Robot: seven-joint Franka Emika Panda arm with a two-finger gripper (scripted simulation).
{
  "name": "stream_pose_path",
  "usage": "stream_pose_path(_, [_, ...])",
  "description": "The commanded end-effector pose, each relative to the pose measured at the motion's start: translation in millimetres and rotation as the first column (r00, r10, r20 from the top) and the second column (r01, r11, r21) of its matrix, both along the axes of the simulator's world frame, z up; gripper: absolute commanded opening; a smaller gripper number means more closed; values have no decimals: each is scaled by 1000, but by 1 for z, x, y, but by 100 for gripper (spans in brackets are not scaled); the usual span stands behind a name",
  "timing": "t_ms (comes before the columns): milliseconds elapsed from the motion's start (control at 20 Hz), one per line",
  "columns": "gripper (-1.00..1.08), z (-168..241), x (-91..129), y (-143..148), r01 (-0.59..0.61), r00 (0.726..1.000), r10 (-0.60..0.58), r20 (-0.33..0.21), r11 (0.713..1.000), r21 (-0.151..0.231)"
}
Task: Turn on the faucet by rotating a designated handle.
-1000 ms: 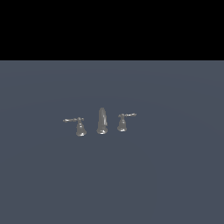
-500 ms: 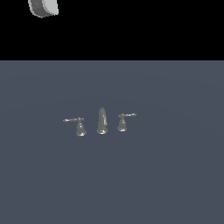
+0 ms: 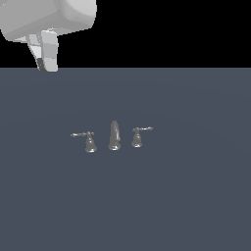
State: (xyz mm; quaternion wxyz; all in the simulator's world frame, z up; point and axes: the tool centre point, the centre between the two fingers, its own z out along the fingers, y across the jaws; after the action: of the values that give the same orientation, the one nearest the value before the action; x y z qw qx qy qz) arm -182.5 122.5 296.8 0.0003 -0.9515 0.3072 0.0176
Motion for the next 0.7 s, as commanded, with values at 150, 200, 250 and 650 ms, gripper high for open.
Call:
stream_pose_path(150, [-100, -30, 22, 17, 104, 995, -104, 4, 995, 2])
stream_pose_path(200, [-100, -35, 26, 20, 122, 993, -122, 4, 993, 2])
stream_pose_path(250, [-100, -40, 30, 22, 139, 990, -139, 5, 990, 2])
stream_pose_path(650, [-100, -78, 61, 39, 265, 964, -265, 9, 964, 3])
